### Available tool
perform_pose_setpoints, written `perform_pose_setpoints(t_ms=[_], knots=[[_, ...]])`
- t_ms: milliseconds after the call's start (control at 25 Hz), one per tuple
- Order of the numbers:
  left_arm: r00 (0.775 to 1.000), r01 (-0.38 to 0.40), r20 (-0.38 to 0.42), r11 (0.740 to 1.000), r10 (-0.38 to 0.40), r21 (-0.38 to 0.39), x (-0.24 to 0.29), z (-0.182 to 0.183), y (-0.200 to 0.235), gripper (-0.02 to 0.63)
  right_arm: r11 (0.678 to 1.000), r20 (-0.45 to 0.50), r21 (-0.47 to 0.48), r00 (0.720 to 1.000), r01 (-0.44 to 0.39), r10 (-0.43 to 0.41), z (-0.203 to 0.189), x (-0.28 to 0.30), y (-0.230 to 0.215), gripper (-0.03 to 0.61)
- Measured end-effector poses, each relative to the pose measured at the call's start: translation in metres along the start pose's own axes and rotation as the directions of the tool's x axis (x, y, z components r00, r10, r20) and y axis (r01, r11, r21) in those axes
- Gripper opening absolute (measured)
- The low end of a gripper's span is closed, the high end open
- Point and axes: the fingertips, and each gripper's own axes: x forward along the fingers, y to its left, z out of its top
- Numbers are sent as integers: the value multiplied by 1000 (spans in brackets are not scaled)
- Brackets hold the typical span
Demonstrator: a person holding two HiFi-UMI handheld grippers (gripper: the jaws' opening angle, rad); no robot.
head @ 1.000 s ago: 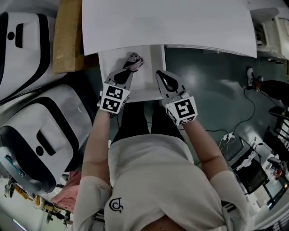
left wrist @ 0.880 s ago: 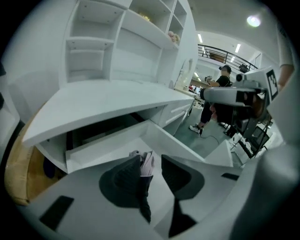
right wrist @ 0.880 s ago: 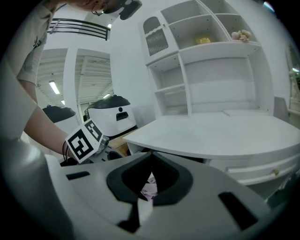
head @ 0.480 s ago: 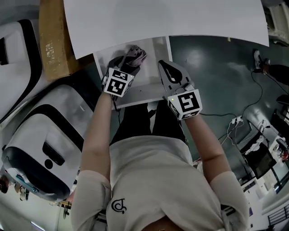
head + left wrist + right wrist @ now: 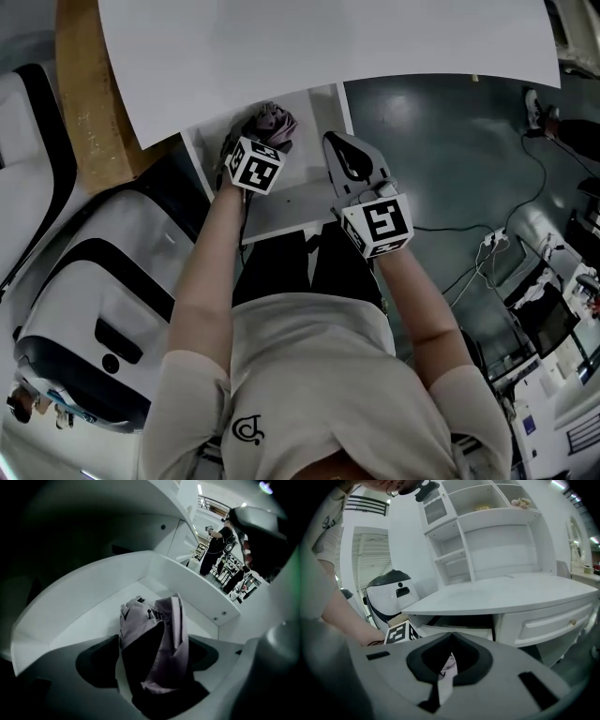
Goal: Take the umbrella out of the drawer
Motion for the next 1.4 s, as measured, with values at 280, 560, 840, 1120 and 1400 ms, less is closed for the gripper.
perform_pose_setpoints(t_ms=[280,560,840,1120,1400], knots=[[989,-142,-30,990,142,14,9,-1,14,407,999,-3,24,999,33,-33,-3,-1,-15,6],[986,-165,-24,986,164,-12,7,0,16,311,999,3,35,999,41,-42,-2,1,-19,6],[994,-108,-27,991,106,-72,1,-4,20,236,999,-4,27,1000,17,-17,-2,-1,-9,6],[996,-89,-25,995,88,-36,-19,9,6,230,1000,27,0,1000,-9,9,22,-10,-4,6],[986,-145,73,989,147,-34,-69,32,-6,227,998,52,-28,997,-49,50,41,-30,-3,6]])
